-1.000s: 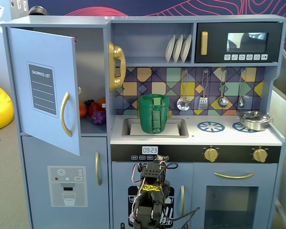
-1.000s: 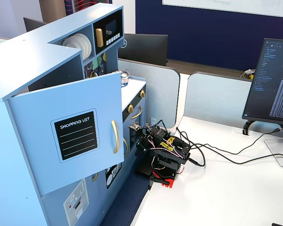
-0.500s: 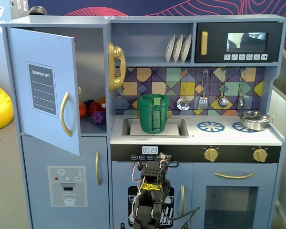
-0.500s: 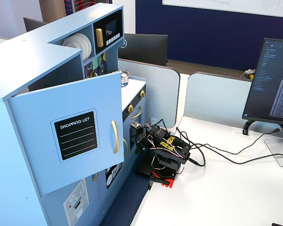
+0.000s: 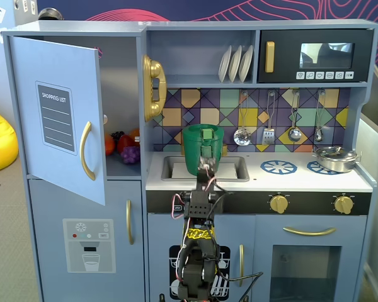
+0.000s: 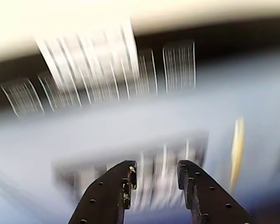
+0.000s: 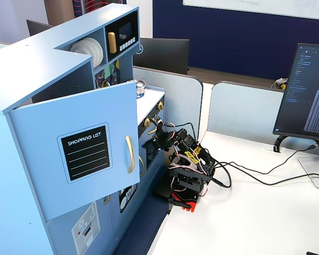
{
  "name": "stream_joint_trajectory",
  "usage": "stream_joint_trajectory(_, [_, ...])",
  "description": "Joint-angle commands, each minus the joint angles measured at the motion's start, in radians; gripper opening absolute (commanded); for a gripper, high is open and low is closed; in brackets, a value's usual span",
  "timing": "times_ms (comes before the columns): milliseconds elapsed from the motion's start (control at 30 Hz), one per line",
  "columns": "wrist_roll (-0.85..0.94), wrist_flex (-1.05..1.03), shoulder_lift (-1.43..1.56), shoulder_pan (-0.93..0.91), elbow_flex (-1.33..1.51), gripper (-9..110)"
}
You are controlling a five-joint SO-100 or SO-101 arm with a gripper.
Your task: Take off the lid from the green recipient and place it on the counter
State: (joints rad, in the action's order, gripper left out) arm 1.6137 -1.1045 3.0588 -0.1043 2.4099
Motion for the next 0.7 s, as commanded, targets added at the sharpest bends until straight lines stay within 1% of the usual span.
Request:
stream_joint_trajectory(0, [0.069, 0.138, -0.064, 0.018, -0.158, 1])
stream_joint_trajectory(67, [0.095, 0.192, -0.098, 0.029, -0.206, 1])
stream_joint_trajectory(167, [0.086, 0.278, -0.152, 0.038, -0.275, 9])
stream_joint_trajectory(200, [0.057, 0.314, -0.167, 0.038, -0.296, 15])
stream_joint_trajectory(267, [-0.020, 0.387, -0.201, 0.021, -0.330, 34])
stream_joint_trajectory(300, [-0.015, 0.417, -0.221, 0.011, -0.345, 41])
stream_joint_trajectory(333, [-0.009, 0.451, -0.244, 0.005, -0.360, 45])
stream_joint_trajectory(433, [0.011, 0.534, -0.318, 0.008, -0.422, 47])
stream_joint_trajectory(667, [0.023, 0.707, -0.451, 0.011, -0.446, 45])
